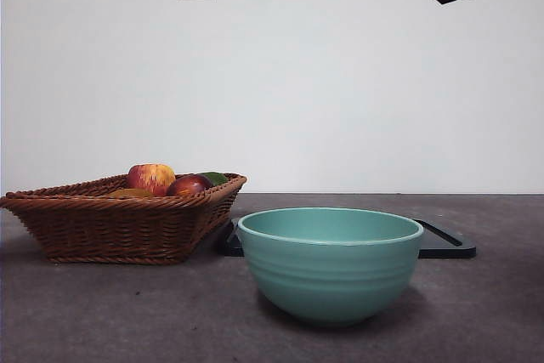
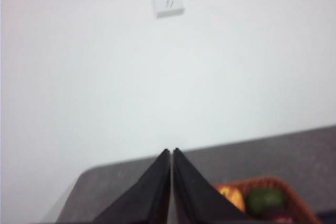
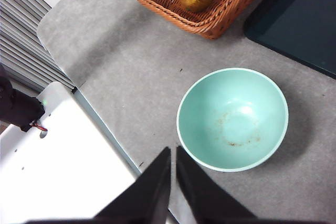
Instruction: Pick up the wifruite, put it on the bowl, pick up the plate, put it on desk
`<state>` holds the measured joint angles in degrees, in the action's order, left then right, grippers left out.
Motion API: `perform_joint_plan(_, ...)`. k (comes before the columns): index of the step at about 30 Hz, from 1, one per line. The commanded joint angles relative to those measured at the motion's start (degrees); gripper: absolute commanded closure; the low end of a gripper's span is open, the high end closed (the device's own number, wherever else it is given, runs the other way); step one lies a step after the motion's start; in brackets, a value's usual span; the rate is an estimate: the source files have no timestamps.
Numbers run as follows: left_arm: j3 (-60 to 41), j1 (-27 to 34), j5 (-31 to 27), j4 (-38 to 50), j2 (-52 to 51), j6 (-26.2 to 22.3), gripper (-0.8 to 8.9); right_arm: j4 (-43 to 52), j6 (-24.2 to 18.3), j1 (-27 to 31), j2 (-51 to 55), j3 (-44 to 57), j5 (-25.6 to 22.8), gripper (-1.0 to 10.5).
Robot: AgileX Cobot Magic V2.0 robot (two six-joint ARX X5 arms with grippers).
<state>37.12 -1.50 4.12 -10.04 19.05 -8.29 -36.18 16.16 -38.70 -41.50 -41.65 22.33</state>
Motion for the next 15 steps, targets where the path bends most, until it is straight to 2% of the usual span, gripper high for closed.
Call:
perform_joint_plan(1, -6.03, 1.25, -0.37, 2.71, -3.82, 0.22, 8.06, 0.59, -0.11, -0.52, -0.31, -0.48, -0.02, 9.4)
perform_joint_plan(10, -23.02, 4.33, -1.62, 5.29, -14.19, 2.82, 8.06, 0.59, -0.11, -0.52, -0.31, -0.48, -0.02, 9.4)
perform_joint_plan(15, -29.00, 5.03, -1.62, 4.79, -18.29, 3.43, 8.06, 0.59, -0.11, -0.52, -0.31, -0.48, -0.02, 9.4)
